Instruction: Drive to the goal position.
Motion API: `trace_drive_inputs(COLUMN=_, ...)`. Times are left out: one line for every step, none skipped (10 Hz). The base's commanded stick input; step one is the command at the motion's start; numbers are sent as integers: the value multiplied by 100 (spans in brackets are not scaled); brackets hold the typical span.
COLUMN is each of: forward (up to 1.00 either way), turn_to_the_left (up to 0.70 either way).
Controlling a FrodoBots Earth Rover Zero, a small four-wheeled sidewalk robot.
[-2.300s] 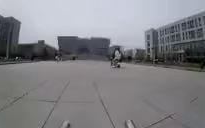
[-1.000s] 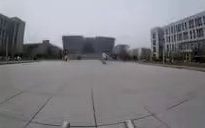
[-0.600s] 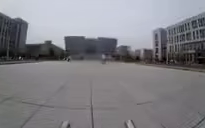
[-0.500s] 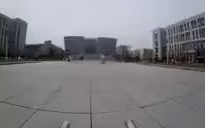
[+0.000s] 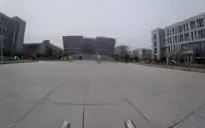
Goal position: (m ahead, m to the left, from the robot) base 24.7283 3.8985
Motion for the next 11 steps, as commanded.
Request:
trace_drive_inputs(forward=100, turn_to_the_left=0)
trace_drive_inputs(forward=100, turn_to_the_left=0)
trace_drive_inputs(forward=100, turn_to_the_left=0)
trace_drive_inputs(forward=100, turn_to_the_left=0)
trace_drive_inputs(forward=100, turn_to_the_left=0)
trace_drive_inputs(forward=100, turn_to_the_left=0)
trace_drive_inputs(forward=100, turn_to_the_left=0)
trace_drive_inputs(forward=100, turn_to_the_left=0)
trace_drive_inputs(forward=100, turn_to_the_left=0)
trace_drive_inputs(forward=100, turn_to_the_left=0)
trace_drive_inputs(forward=100, turn_to_the_left=0)
